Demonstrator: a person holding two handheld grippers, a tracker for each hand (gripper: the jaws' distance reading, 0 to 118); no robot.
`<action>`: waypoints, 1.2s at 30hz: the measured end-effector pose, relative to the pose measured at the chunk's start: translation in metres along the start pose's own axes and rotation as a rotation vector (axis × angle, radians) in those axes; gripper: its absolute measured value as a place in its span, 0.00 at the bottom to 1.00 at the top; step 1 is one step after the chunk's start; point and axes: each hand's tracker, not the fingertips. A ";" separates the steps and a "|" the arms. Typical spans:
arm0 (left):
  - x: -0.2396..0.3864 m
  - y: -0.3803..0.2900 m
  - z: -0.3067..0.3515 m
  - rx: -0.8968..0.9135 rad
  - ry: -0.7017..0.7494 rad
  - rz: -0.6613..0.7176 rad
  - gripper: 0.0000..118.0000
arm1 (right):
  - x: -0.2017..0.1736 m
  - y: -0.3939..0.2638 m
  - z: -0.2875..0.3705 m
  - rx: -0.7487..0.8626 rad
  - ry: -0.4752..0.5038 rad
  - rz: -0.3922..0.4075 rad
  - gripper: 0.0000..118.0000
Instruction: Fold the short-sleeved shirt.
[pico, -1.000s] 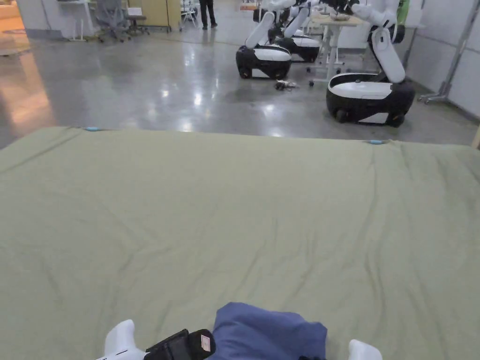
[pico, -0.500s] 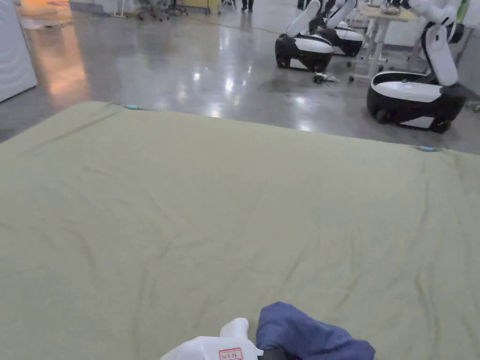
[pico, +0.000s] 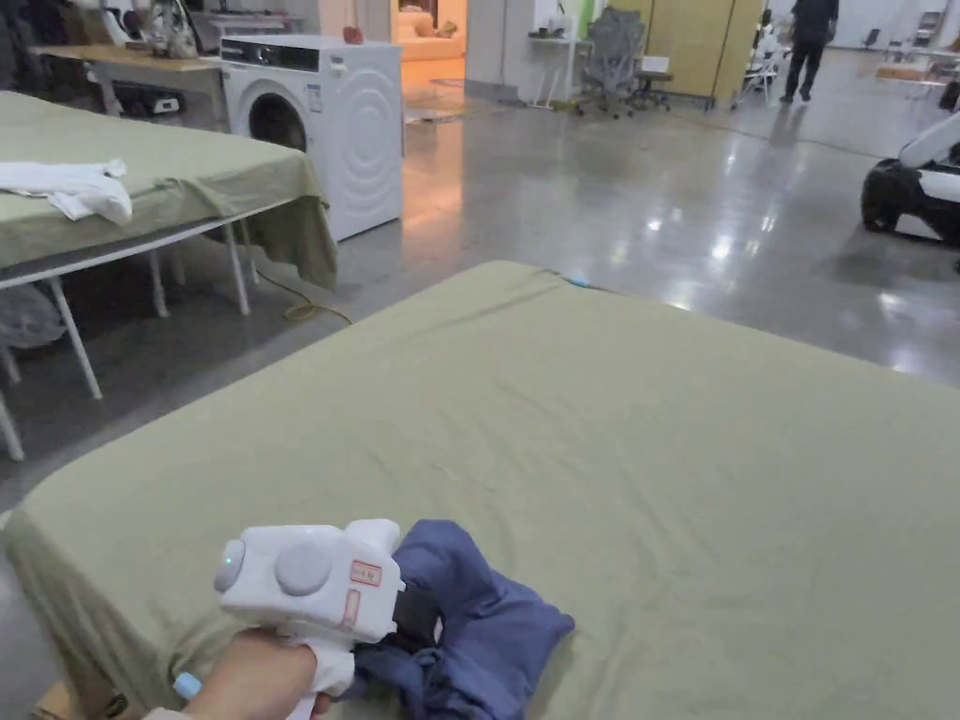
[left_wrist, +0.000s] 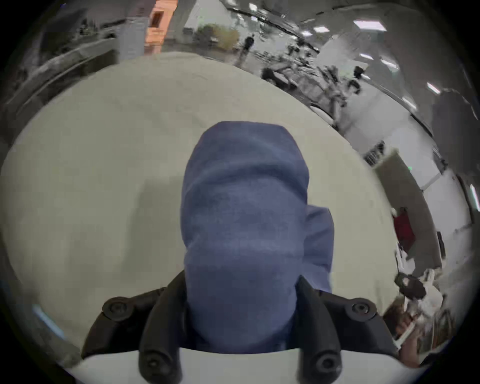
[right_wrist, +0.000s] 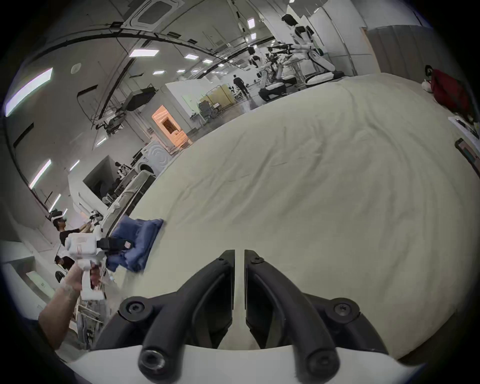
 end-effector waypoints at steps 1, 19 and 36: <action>-0.024 0.009 0.002 -0.004 0.001 0.037 0.24 | -0.005 -0.001 -0.003 -0.010 -0.004 0.009 0.10; 0.019 -0.026 0.128 0.342 0.212 -0.015 0.89 | -0.028 -0.002 0.015 0.009 0.006 0.111 0.10; 0.377 -0.101 0.158 0.863 -0.002 -0.508 0.14 | -0.059 0.170 0.155 0.629 -0.295 0.472 0.11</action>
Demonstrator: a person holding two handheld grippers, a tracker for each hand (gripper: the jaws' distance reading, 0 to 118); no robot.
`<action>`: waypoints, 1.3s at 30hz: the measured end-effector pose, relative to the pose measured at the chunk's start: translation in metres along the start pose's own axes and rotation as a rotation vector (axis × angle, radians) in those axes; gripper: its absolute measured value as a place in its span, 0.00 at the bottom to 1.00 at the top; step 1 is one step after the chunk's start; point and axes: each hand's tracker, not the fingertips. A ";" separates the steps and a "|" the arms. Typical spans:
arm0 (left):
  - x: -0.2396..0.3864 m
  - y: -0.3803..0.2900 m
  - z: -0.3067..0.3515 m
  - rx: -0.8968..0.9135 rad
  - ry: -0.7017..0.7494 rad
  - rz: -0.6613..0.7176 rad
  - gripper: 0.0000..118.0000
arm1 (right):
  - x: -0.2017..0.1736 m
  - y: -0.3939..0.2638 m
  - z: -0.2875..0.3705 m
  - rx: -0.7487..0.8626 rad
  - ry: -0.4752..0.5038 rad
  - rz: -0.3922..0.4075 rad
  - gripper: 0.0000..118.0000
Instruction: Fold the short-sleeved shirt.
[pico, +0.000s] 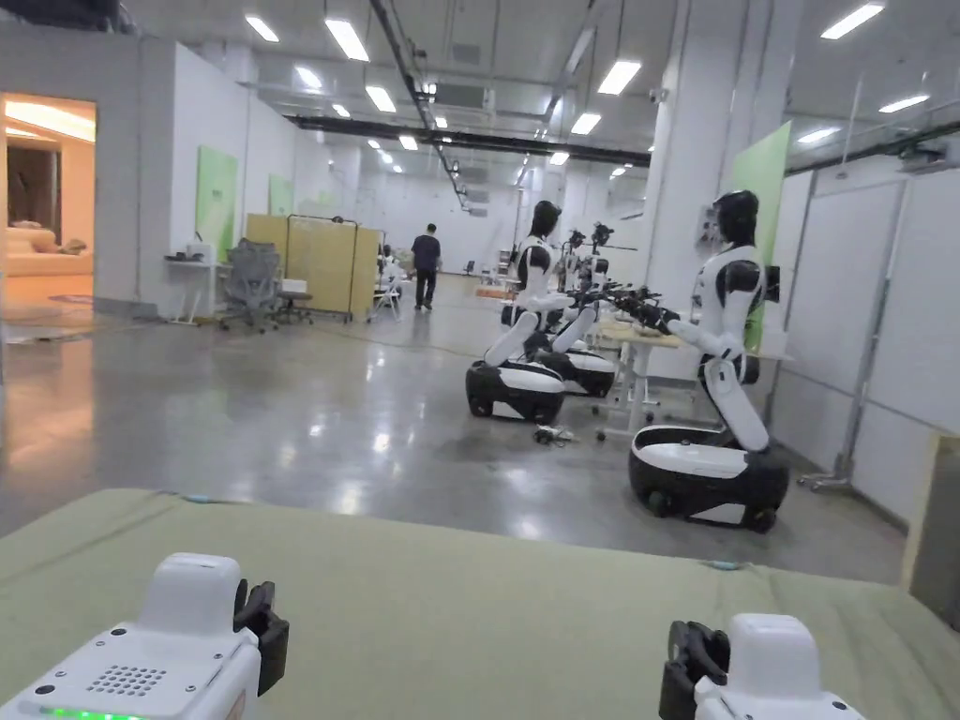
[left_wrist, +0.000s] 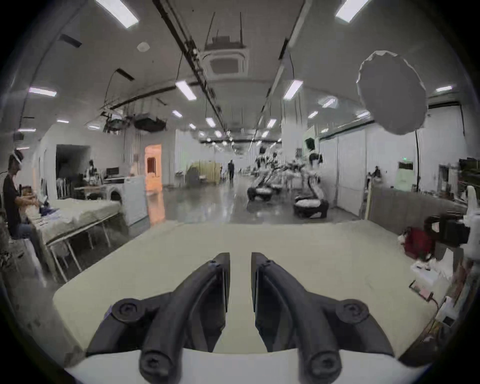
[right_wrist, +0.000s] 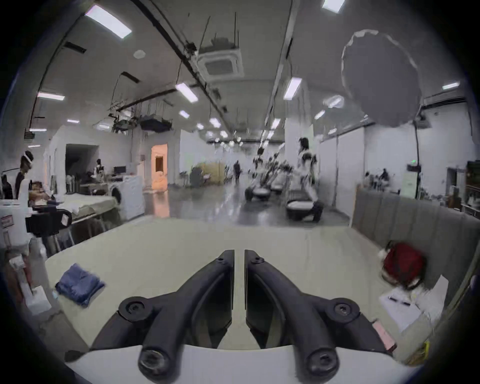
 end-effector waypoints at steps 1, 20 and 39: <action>0.011 0.004 -0.001 0.013 -0.001 -0.027 0.14 | 0.003 0.006 -0.004 -0.004 -0.014 0.011 0.11; 0.076 0.015 0.030 0.004 -0.073 -0.062 0.15 | 0.012 0.009 0.023 0.018 -0.021 -0.051 0.11; 0.057 0.017 0.025 0.005 -0.072 -0.014 0.94 | 0.002 0.017 0.024 0.024 0.027 -0.020 0.64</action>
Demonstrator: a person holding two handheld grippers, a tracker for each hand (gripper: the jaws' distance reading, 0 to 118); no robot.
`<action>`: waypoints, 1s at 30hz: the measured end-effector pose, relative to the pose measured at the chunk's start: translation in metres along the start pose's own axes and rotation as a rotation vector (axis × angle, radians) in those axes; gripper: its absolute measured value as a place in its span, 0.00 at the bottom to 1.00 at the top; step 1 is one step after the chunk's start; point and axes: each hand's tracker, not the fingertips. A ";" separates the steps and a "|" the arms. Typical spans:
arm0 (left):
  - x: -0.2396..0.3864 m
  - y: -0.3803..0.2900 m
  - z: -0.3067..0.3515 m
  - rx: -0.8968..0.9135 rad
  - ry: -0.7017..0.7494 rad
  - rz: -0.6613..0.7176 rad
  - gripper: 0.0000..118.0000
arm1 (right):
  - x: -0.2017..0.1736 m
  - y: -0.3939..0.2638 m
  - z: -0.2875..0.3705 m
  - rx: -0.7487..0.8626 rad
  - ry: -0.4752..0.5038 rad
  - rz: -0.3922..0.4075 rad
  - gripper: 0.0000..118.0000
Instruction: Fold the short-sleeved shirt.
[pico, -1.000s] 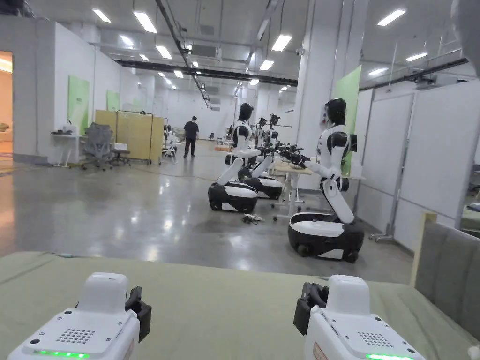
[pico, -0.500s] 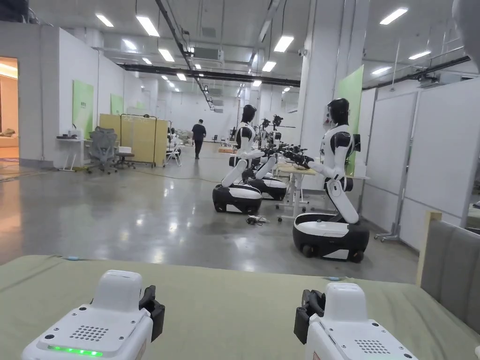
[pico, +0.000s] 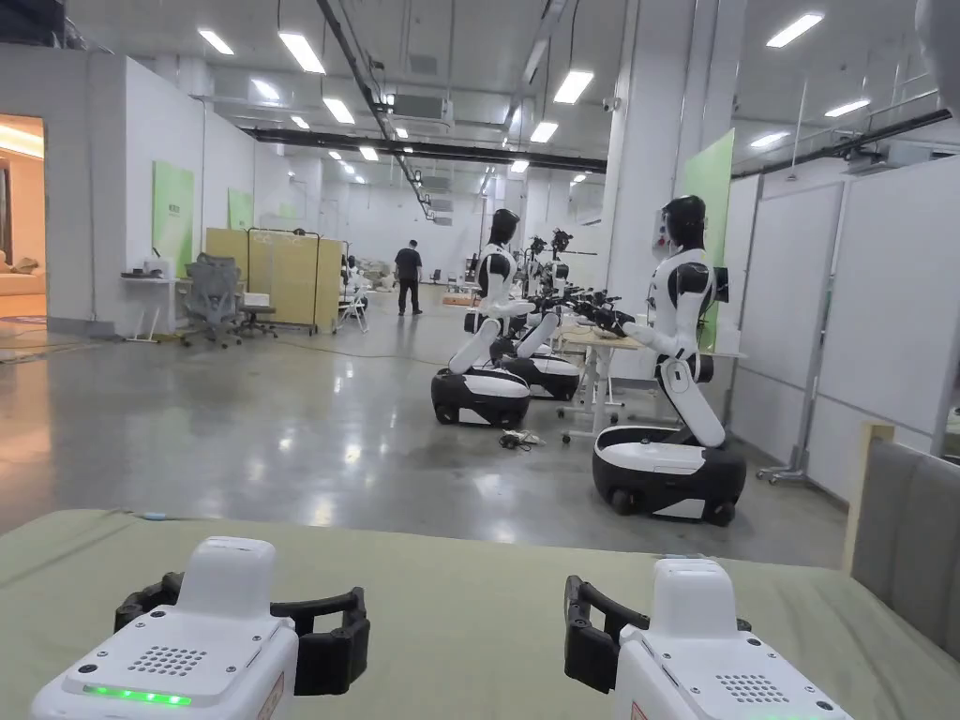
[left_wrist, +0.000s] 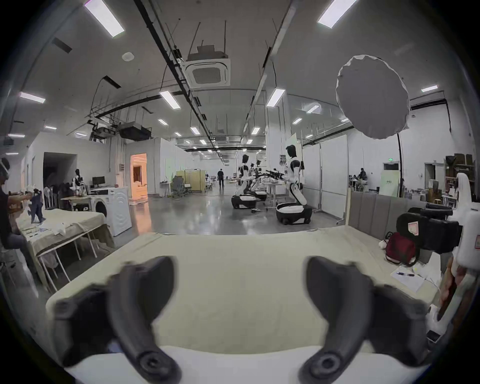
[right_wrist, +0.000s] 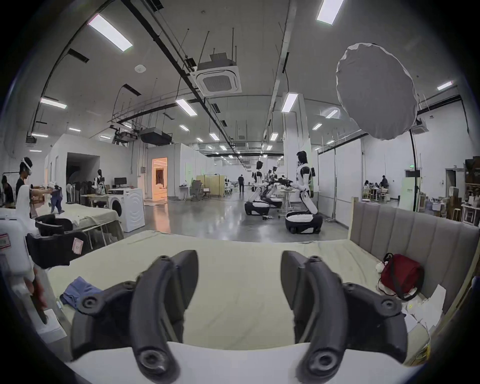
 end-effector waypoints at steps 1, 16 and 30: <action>0.000 -0.001 0.002 0.008 -0.011 0.010 1.00 | 0.001 0.000 0.000 0.004 0.005 -0.009 0.65; 0.001 0.000 0.005 0.016 -0.008 0.020 1.00 | -0.009 0.022 0.006 -0.014 -0.066 -0.075 0.73; 0.008 0.005 0.012 0.019 -0.024 0.026 1.00 | -0.011 0.028 0.013 -0.064 0.002 -0.120 0.73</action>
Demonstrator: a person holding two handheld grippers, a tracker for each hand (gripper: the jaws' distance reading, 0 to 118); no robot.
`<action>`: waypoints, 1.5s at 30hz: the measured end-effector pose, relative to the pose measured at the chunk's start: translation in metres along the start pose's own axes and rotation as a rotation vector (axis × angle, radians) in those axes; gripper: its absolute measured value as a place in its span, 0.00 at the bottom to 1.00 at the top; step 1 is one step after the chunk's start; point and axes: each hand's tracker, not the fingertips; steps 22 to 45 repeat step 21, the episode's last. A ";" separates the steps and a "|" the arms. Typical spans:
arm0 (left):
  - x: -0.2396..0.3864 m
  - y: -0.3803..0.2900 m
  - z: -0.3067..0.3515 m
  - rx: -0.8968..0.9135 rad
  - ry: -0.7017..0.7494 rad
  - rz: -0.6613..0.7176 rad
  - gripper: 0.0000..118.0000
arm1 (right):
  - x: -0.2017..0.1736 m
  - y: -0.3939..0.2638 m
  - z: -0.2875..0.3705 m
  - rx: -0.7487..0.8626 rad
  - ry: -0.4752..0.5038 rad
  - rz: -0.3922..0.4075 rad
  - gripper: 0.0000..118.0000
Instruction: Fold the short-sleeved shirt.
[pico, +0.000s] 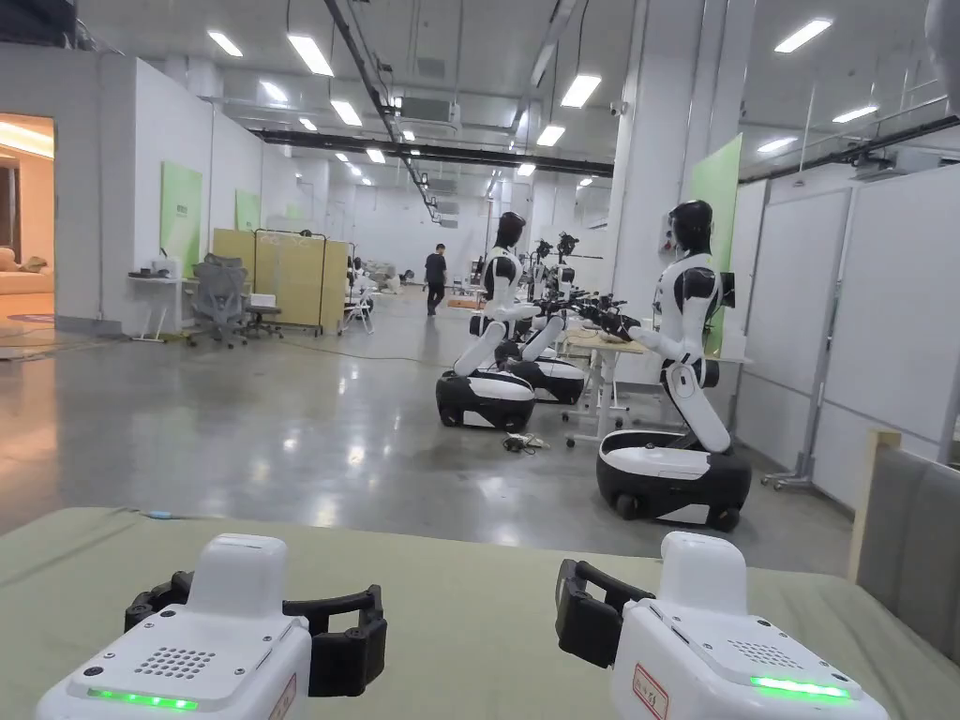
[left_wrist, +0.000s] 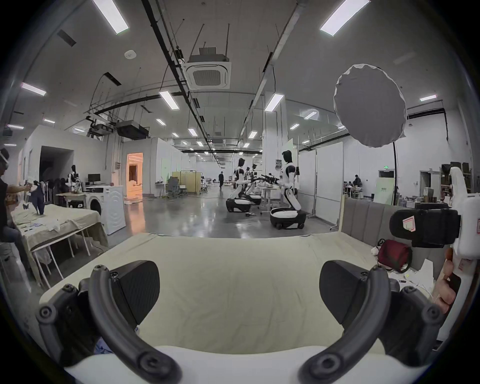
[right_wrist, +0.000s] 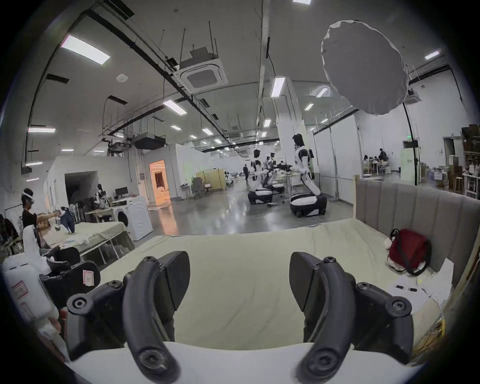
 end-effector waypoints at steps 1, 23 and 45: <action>0.001 0.000 0.000 0.000 0.001 0.000 1.00 | -0.001 0.000 0.000 0.001 -0.004 0.009 0.73; 0.004 0.006 0.007 0.018 0.004 -0.003 1.00 | -0.005 -0.007 0.004 0.008 -0.065 0.081 0.73; 0.004 0.006 0.007 0.018 0.004 -0.003 1.00 | -0.005 -0.007 0.004 0.008 -0.065 0.081 0.73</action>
